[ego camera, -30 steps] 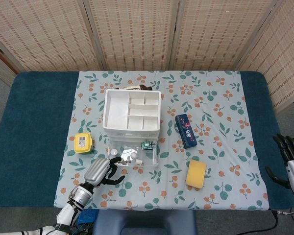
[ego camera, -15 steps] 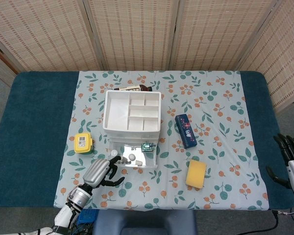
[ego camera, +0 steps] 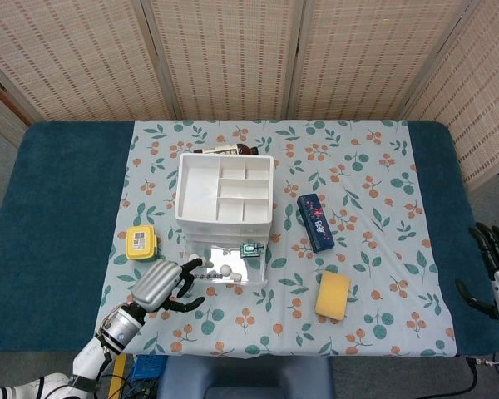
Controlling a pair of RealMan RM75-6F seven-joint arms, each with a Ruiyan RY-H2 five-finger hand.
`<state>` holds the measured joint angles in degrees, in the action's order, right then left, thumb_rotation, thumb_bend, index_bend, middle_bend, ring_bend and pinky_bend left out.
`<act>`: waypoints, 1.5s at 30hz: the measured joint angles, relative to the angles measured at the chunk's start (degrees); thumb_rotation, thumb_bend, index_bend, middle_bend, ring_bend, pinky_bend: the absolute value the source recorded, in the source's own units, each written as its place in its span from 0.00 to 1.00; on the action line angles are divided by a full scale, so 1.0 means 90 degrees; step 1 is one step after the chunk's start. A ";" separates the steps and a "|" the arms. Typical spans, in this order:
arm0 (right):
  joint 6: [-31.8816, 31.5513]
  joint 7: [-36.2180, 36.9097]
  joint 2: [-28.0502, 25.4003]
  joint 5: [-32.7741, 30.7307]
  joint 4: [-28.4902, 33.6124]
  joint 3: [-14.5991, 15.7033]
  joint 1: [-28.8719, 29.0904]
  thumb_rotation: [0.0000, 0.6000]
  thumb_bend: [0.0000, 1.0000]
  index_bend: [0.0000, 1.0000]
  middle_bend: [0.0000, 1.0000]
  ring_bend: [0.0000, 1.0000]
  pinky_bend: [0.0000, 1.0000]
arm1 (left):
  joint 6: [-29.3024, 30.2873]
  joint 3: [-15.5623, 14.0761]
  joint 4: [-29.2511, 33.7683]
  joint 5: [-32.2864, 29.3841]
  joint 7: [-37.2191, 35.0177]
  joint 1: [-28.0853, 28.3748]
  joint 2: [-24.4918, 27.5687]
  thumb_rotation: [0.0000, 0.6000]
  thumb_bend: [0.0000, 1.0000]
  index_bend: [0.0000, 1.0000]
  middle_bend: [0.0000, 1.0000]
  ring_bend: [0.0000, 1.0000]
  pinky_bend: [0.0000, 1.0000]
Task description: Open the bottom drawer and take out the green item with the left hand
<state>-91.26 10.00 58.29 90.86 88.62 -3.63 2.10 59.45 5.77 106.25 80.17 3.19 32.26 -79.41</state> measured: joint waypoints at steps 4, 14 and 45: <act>-0.0036 -0.0036 -0.0044 0.0023 0.0054 -0.0006 -0.0007 1.00 0.33 0.00 0.04 0.00 0.00 | -0.0486 0.0203 -0.0018 -0.0131 -0.0161 0.0346 0.0132 1.00 0.40 0.25 0.90 0.97 1.00; -0.0050 -0.0055 -0.0085 -0.0012 0.0083 -0.0001 -0.0042 1.00 0.33 0.00 0.04 0.00 0.00 | -0.1425 0.0359 -0.0485 -0.0253 0.0070 0.1140 0.0372 1.00 0.45 0.22 0.94 1.00 1.00; -0.0036 -0.0054 -0.0069 -0.0101 0.0075 0.0008 -0.0102 1.00 0.33 0.00 0.04 0.00 0.00 | -0.2968 0.0226 -0.0957 -0.2123 0.0842 0.2709 0.0476 1.00 0.45 0.03 0.95 1.00 1.00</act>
<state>-91.59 9.51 57.67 89.95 89.29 -3.56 1.18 32.74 7.80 97.64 61.06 10.77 56.64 -75.13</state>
